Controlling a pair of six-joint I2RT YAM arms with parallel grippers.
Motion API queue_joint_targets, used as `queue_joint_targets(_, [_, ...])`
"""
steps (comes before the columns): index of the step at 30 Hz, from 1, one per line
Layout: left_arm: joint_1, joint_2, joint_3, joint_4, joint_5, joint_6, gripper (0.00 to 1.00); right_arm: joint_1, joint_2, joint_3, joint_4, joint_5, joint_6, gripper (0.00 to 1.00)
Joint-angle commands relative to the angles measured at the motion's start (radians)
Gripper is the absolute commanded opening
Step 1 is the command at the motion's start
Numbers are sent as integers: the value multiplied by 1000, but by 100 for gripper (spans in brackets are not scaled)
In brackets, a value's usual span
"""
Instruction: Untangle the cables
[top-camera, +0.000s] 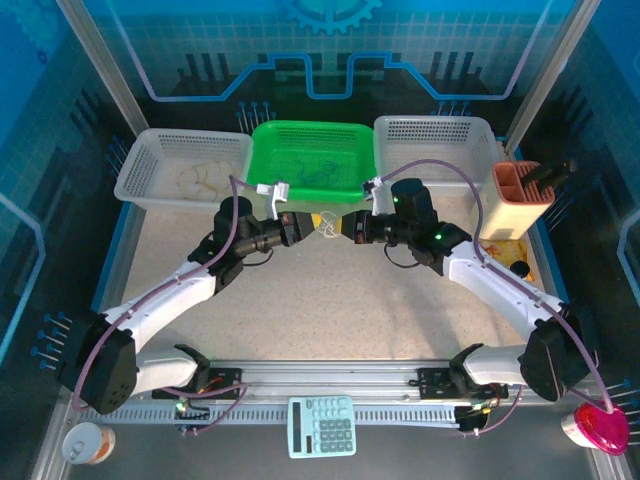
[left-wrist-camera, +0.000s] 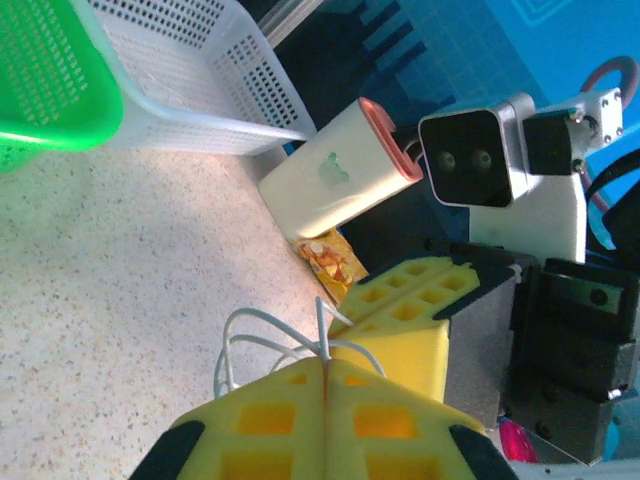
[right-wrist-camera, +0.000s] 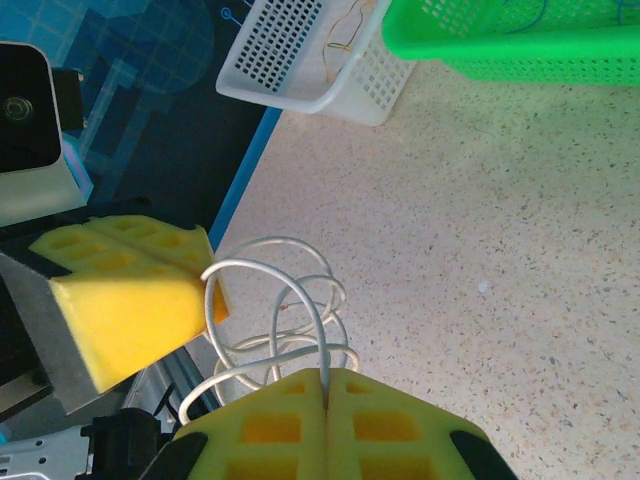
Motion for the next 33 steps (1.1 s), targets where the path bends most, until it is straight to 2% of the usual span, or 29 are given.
queue_joint_targets(1, [-5, -15, -1, 1, -34, 15, 0, -17, -32, 0, -13, -12, -10, 0])
queue_joint_targets(10, [11, -111, -25, 33, -128, -15, 0, -118, -70, -91, -27, 3, -13, 0])
queue_joint_targets(17, [42, -152, -12, 31, -126, -31, 0, -145, -89, -127, -91, 100, -49, 0])
queue_joint_targets(21, [47, -125, 30, -7, -62, -8, 0, -148, -92, -140, -65, 48, -43, 0])
queue_joint_targets(23, [47, -88, 63, -62, -3, 25, 26, -149, -94, -131, -56, 20, -35, 0])
queue_joint_targets(25, [33, -58, 77, -102, 39, 65, 44, -148, -95, -124, -26, -25, -12, 0])
queue_joint_targets(29, [7, -38, 16, 0, 68, 33, 61, -148, -86, -115, 50, -120, 59, 0])
queue_joint_targets(33, [-12, -38, -26, 93, 63, 8, 64, -147, -81, -94, 108, -168, 118, 0])
